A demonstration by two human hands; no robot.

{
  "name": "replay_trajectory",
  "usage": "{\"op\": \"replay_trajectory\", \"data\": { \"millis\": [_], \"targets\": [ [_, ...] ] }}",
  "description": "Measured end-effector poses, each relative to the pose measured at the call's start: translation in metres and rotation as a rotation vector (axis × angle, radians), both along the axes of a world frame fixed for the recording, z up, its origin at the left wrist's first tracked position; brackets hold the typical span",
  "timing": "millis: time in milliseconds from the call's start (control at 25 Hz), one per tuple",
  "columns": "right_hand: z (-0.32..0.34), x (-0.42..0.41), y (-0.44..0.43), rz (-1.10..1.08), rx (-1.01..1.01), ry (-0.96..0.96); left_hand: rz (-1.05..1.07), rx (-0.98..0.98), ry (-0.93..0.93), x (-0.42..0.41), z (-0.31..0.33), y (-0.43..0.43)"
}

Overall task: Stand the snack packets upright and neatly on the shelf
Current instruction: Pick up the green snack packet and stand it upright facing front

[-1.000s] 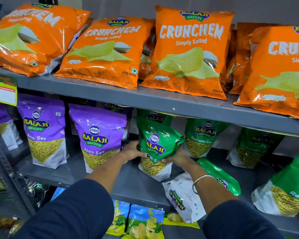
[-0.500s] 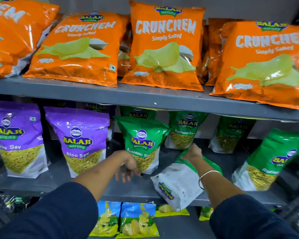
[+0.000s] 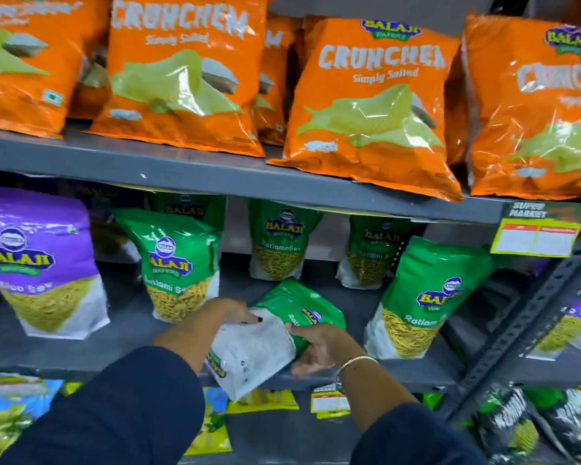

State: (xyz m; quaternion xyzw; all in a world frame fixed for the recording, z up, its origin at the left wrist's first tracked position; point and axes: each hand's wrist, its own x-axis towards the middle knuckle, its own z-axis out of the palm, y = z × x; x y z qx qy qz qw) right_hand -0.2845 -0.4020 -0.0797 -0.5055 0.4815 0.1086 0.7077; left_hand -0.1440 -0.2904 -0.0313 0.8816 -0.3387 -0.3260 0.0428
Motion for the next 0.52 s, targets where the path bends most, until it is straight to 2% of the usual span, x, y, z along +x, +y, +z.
{"op": "replay_trajectory", "data": {
  "millis": [160, 240, 320, 400, 520],
  "targets": [
    [0.003, -0.004, -0.016, 0.021, 0.117, -0.073, 0.275, -0.139, 0.296, 0.006, -0.015, 0.008],
    [0.008, -0.007, -0.023, 0.098, 0.043, -0.081, 0.378, -0.210, 0.478, 0.005, -0.021, 0.012],
    [0.018, -0.007, -0.030, 0.087, -0.059, -0.136, 0.417, -0.310, 0.615, -0.002, -0.019, 0.014],
    [0.036, -0.007, -0.037, 0.077, -0.183, -0.209, 0.417, -0.439, 0.646, -0.006, -0.010, 0.014],
    [0.070, 0.000, -0.045, 0.062, -0.353, -0.394, 0.455, -0.657, 0.510, -0.010, 0.009, 0.003]
  ]
}}
